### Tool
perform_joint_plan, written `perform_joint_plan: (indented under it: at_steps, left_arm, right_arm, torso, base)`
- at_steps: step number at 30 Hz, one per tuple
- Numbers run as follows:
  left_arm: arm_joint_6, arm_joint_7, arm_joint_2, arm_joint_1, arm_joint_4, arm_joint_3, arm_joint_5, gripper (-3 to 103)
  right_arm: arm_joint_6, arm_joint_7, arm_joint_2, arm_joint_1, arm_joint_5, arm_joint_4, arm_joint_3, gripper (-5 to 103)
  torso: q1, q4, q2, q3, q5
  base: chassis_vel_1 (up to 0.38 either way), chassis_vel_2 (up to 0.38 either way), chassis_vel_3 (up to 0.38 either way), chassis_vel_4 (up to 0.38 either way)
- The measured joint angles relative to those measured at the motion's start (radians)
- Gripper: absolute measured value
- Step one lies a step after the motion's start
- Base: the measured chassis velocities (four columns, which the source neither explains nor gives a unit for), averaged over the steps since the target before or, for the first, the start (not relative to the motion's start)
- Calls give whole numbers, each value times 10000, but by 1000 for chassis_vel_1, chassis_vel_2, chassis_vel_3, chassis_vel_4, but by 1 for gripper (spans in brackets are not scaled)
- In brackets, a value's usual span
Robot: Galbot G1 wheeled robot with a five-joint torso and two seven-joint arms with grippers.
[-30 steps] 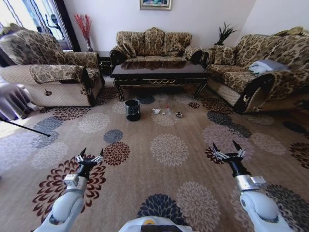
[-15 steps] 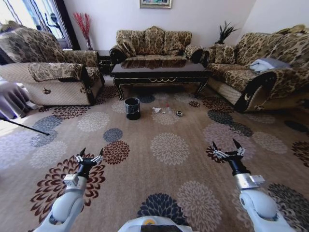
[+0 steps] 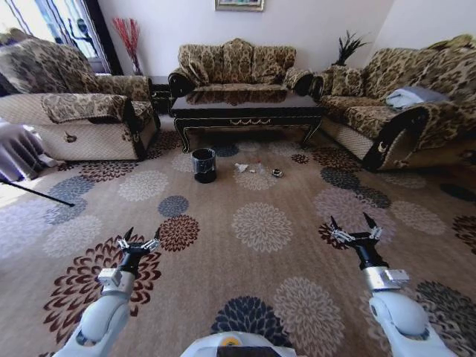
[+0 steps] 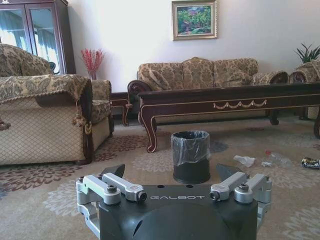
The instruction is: Move to the front of the table and pick up the trash from the floor, then place it into the trash bin.
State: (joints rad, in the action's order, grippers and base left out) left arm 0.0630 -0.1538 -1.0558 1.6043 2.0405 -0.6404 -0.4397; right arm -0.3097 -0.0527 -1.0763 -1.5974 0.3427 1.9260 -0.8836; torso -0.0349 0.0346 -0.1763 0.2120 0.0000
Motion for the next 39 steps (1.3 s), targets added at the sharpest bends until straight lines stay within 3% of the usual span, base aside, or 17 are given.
perform_joint_plan:
  at_steps: [39]
  left_arm:
    - [-6,1,-40,23,14,80,108,100]
  right_arm:
    - [-12,-461,-162,-149,-12,102,12,100]
  torso:
    - [224,0,1505,-1287,0]
  base:
    - [0,0,0,0]
